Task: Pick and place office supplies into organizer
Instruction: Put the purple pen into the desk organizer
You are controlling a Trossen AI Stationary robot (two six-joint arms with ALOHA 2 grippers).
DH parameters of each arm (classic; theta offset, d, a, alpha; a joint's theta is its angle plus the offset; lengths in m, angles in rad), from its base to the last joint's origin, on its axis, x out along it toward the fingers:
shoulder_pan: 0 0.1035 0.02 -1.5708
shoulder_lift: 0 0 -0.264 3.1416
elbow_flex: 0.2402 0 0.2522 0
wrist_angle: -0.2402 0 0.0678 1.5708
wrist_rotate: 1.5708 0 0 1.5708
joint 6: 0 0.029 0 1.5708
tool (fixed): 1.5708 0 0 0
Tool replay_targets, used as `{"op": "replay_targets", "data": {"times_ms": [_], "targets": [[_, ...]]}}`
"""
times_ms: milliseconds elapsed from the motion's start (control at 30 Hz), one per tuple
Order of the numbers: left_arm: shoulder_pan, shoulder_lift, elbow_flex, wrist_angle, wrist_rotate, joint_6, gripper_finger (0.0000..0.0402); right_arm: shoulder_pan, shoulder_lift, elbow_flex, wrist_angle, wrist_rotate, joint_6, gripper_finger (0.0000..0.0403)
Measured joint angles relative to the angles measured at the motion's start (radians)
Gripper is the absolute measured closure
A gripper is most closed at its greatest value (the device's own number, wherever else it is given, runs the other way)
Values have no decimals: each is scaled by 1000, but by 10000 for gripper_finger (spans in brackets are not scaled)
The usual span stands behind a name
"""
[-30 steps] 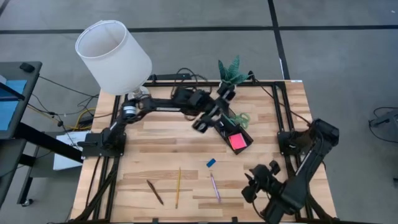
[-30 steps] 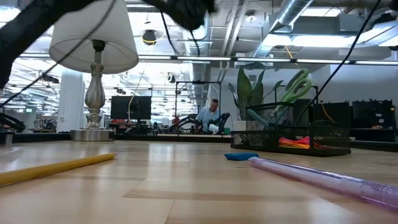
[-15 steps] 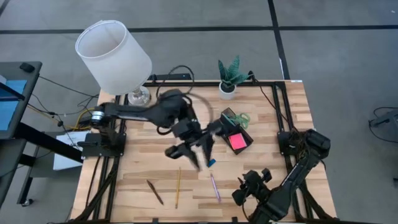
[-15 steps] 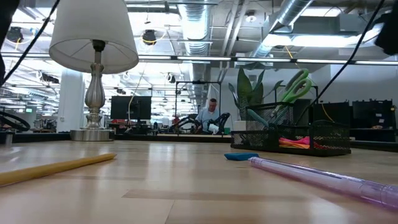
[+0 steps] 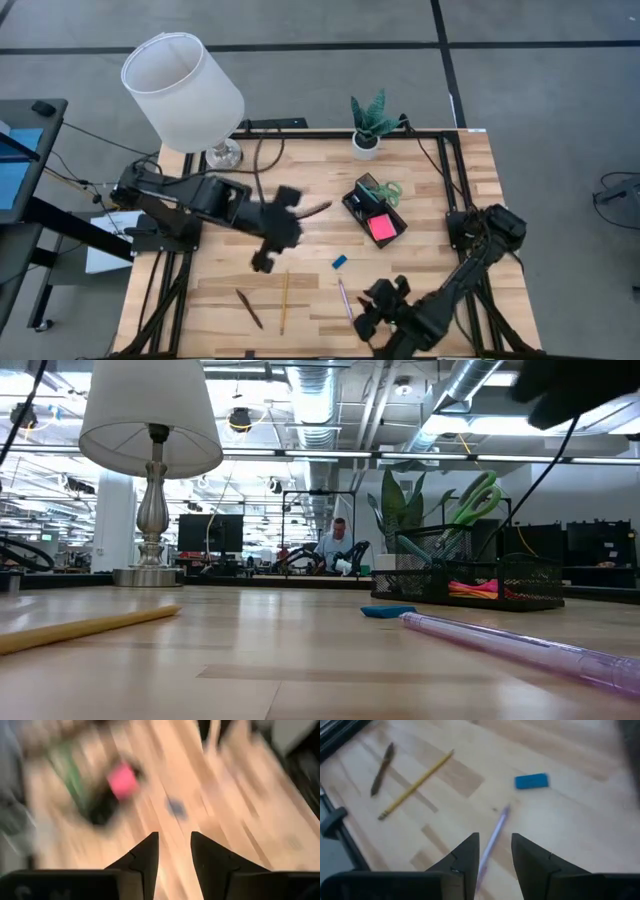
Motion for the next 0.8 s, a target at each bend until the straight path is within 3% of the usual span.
{"op": "replay_targets", "data": {"times_ms": [200, 300, 567, 800], "targets": [[-105, 14, -98, -247, -63, -205, 295, -96, 0, 0, 99, -321, -93, 294], [-134, 12, -179, -251, -111, -210, 295, -143, 0, 0, 98, -503, -51, 294], [-133, 14, -339, -182, -182, -213, 295, -228, 0, 0, 126, -826, -45, 294], [-126, 13, -437, -75, -178, -208, 295, -214, 0, 0, 188, -855, 8, 294]]}}
